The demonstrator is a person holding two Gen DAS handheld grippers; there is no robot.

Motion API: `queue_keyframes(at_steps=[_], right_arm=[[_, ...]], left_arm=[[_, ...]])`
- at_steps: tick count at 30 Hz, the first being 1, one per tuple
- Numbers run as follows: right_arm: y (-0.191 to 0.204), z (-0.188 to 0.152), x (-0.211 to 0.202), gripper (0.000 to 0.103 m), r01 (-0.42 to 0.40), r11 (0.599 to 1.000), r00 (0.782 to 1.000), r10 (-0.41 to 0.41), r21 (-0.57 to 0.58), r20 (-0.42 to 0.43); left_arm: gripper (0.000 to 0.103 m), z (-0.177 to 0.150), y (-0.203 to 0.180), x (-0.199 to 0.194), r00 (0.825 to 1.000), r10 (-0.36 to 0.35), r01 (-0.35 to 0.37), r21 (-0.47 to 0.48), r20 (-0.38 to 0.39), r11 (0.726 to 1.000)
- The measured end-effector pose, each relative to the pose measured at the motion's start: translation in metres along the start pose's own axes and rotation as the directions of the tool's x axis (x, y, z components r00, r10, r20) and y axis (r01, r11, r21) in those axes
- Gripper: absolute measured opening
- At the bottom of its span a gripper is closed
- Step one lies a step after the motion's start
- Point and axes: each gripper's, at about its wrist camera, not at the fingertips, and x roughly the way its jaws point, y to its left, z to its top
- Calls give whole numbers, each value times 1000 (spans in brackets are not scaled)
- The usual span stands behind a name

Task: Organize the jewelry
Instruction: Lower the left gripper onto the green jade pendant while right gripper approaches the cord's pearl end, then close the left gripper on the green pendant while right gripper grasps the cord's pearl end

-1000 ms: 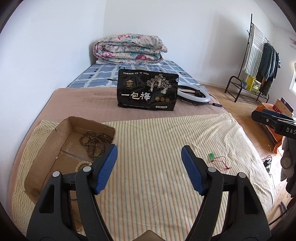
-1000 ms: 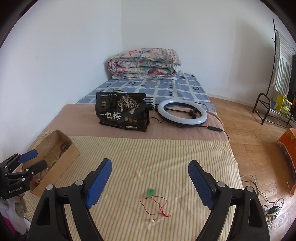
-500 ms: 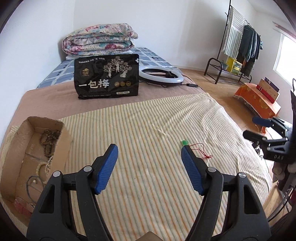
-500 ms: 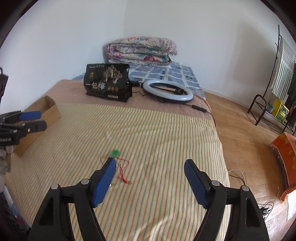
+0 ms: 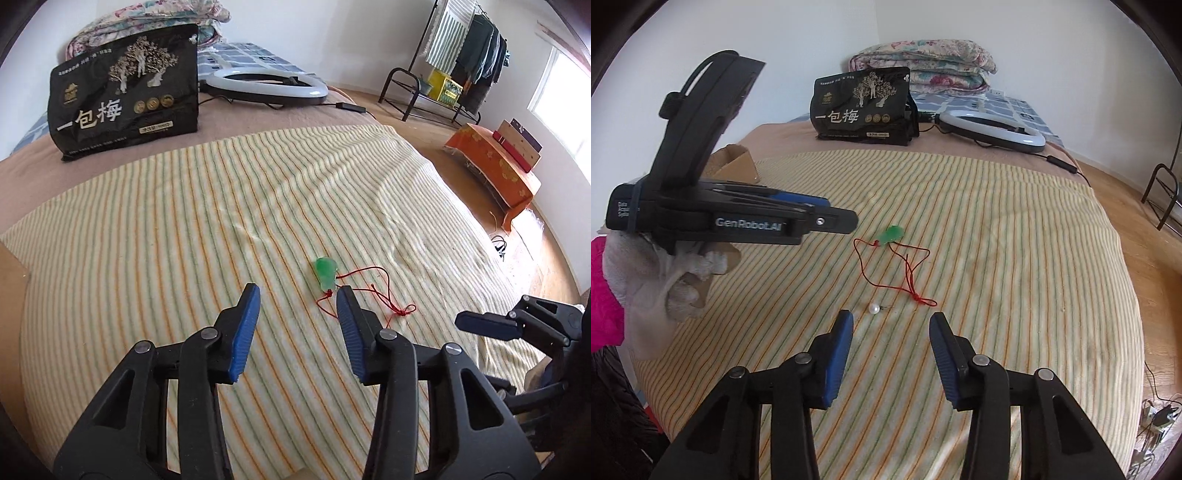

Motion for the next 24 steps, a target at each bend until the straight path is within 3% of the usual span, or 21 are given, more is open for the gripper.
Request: queue_keyframes(at_steps=[4, 13, 18, 24], right_arm=[[-3, -1, 7, 37, -23, 1000, 1000, 23, 19, -5], [0, -3, 21, 34, -44, 999, 999, 44, 11, -28], [3, 1, 32, 33, -23, 1000, 999, 22, -11, -44], [4, 5, 40, 31, 2, 999, 998, -4, -42, -55]], left_arm=[[41, 6, -7, 19, 1000, -19, 19, 19, -21, 1000], [35, 12, -14, 46, 999, -20, 22, 54, -45, 998], [16, 13, -13, 52, 999, 12, -10, 63, -34, 998], [15, 14, -12, 53, 1000, 15, -13, 64, -22, 998]])
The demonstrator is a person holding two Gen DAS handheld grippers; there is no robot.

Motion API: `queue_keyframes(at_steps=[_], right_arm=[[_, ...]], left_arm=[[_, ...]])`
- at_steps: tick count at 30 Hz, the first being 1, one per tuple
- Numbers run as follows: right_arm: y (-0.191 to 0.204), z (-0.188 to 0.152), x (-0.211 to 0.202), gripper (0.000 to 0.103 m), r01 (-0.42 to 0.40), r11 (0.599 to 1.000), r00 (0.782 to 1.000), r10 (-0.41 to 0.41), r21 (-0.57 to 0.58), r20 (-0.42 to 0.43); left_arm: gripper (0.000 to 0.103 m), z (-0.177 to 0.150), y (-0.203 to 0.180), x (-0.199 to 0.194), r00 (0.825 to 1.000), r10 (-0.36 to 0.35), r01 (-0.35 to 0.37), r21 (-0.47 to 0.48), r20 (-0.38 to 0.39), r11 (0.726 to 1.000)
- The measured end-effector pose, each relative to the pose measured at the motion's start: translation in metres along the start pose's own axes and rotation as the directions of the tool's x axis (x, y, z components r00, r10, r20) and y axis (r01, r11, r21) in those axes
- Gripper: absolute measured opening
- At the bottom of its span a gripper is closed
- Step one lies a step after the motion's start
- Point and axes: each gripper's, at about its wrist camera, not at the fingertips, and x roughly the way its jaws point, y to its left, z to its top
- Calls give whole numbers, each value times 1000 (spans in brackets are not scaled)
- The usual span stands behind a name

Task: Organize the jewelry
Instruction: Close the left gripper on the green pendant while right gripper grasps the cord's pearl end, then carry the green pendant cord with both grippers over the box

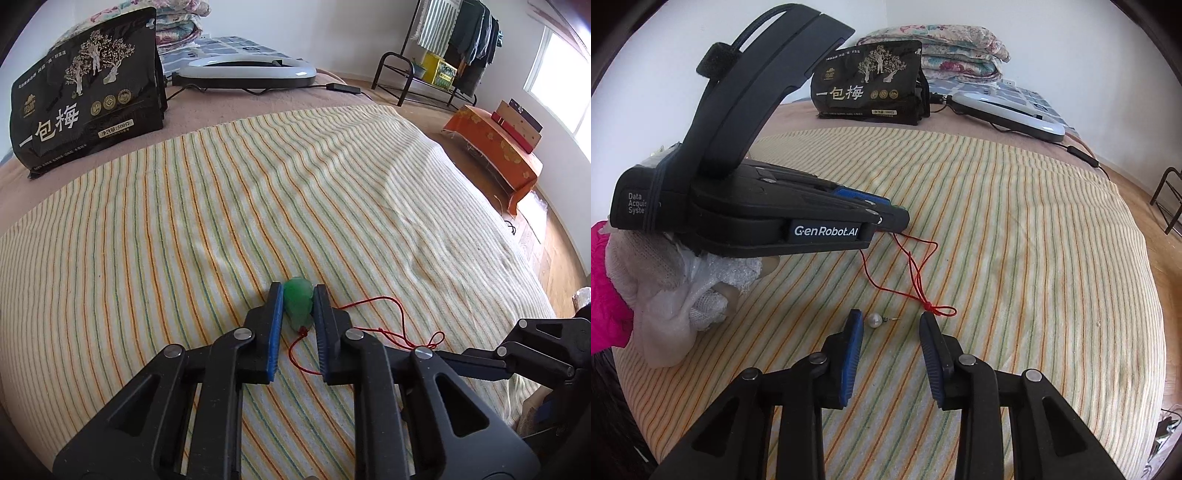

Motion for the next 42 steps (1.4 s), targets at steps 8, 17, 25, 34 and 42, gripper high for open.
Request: queue_keyframes(at_steps=[8, 17, 25, 34, 42], right_arm=[[8, 3, 5, 17, 4, 999, 1000, -4, -48, 0], [9, 1, -2, 17, 1, 999, 1000, 0, -36, 4], [7, 2, -20, 16, 18, 1000, 1000, -18, -18, 17], [7, 11, -54, 16, 33, 999, 998, -34, 19, 61], [17, 24, -87, 16, 42, 999, 994, -43, 15, 98]], left_arm=[[15, 1, 2, -1, 1000, -3, 3, -14, 6, 1000], [15, 1, 7, -8, 1000, 2, -2, -43, 11, 999], [15, 0, 18, -32, 999, 23, -20, -75, 39, 997], [15, -1, 24, -85, 993, 44, -34, -89, 110, 995], [15, -4, 33, -134, 983, 66, -48, -109, 173, 993]])
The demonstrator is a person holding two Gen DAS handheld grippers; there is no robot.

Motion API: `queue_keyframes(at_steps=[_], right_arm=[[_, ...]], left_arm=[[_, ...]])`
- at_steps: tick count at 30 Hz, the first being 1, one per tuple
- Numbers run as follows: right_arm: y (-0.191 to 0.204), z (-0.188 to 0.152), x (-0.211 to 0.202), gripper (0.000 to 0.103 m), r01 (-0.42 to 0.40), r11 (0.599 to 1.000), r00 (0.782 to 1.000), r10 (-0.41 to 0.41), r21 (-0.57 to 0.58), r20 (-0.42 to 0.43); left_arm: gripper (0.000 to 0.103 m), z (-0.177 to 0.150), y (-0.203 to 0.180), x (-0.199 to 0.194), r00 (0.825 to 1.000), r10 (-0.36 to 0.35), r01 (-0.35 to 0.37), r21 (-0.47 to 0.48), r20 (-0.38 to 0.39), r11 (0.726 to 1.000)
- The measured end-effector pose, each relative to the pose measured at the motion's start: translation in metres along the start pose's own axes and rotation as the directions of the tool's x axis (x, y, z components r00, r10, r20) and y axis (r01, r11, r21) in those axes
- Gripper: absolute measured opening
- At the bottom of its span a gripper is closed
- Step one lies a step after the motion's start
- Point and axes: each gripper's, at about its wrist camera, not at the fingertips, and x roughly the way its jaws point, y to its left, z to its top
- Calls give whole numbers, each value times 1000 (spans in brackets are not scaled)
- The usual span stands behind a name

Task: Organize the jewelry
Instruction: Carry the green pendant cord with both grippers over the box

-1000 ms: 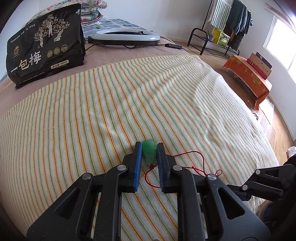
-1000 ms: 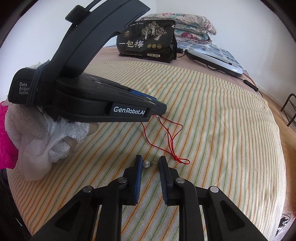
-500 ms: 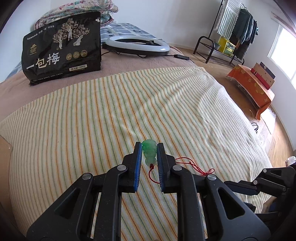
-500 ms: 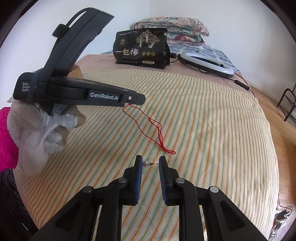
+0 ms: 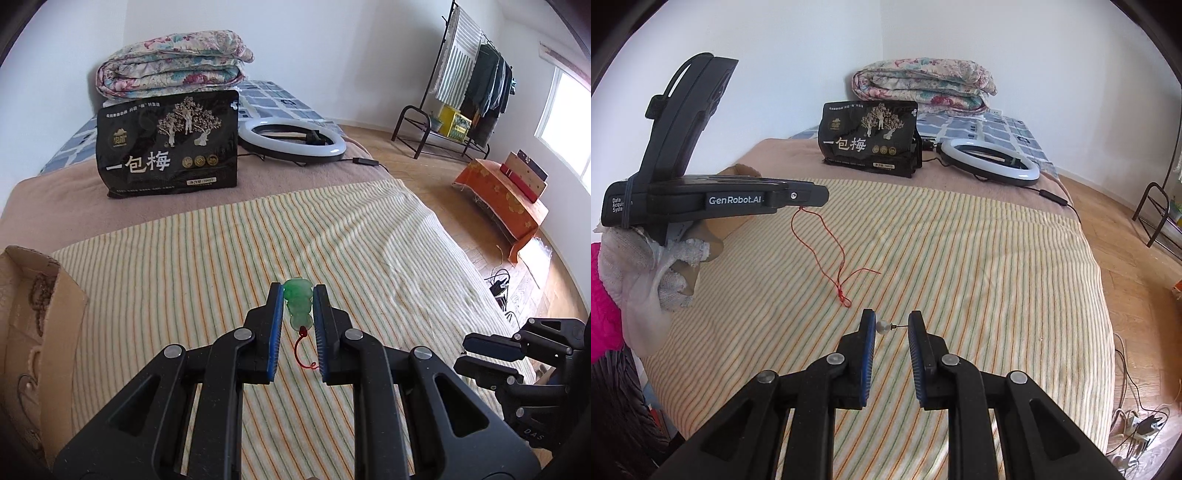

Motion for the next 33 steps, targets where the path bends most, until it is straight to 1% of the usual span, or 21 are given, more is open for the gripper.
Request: queue_keyframes(at_steps=[9, 17, 24, 27, 33], right_arm=[[17, 26, -30, 16, 1, 1000, 999, 0, -22, 50], [42, 56, -48, 16, -13, 998, 996, 18, -64, 85], [70, 76, -48, 16, -51, 994, 993, 60, -96, 102], [83, 80, -43, 16, -83, 991, 990, 94, -104, 104], [112, 93, -30, 16, -140, 980, 982, 155, -143, 104]], left_arm=[[15, 6, 17, -60, 997, 31, -30, -12, 76, 999], [15, 8, 42, -114, 985, 81, -76, -41, 154, 996], [15, 5, 65, -153, 972, 130, -121, -56, 197, 991], [15, 3, 78, -168, 966, 157, -146, -67, 208, 987], [15, -6, 109, -200, 944, 222, -202, -103, 245, 974]])
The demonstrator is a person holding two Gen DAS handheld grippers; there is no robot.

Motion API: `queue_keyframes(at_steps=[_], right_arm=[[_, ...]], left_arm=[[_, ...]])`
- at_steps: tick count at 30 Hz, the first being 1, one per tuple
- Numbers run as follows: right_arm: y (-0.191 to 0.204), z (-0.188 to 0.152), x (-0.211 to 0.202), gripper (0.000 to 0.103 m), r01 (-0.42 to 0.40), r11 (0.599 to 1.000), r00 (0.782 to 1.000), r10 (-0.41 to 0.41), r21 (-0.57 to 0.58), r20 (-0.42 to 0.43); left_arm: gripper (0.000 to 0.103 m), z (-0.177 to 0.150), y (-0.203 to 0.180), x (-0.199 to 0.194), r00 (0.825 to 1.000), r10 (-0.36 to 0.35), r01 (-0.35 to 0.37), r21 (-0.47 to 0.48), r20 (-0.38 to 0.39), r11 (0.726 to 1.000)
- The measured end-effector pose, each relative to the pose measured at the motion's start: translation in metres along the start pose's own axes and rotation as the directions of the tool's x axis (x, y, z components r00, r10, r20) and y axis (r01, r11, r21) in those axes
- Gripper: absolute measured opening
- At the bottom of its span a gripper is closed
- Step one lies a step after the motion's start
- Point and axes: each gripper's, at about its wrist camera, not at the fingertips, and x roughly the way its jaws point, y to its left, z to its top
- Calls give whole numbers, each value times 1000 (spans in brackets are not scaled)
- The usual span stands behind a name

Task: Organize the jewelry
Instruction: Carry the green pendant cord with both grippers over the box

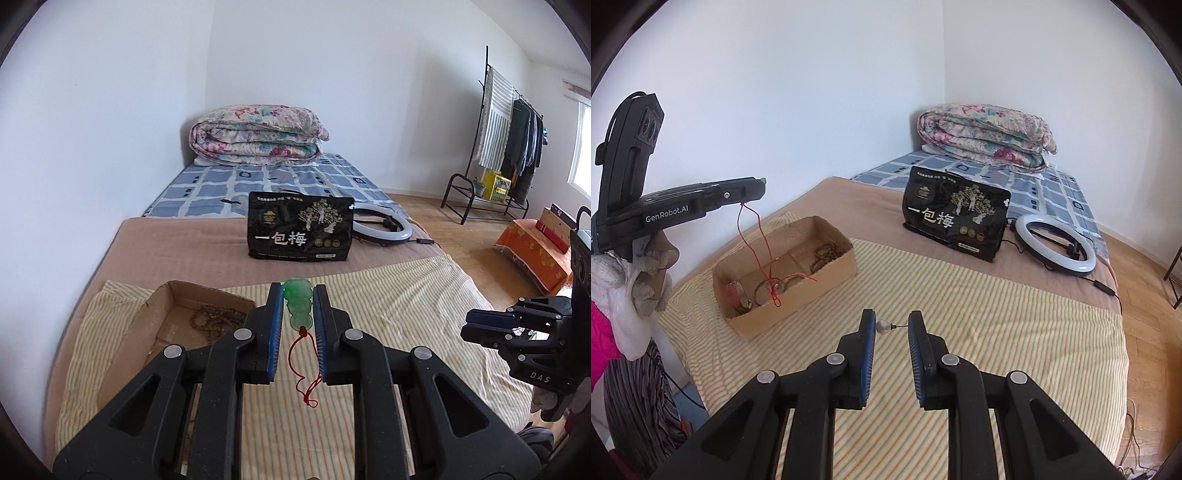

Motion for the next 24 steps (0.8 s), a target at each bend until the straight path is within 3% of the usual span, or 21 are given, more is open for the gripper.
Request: queue_keyframes(at_steps=[10, 24], right_arm=[[36, 31, 27, 16, -100, 995, 995, 100, -10, 29], [80, 63, 94, 17, -155, 987, 988, 155, -43, -15]], left_arm=[[15, -15, 57, -22, 993, 119, -119, -15, 19, 993], [15, -29, 107, -9, 984, 180, -179, -69, 6, 981]])
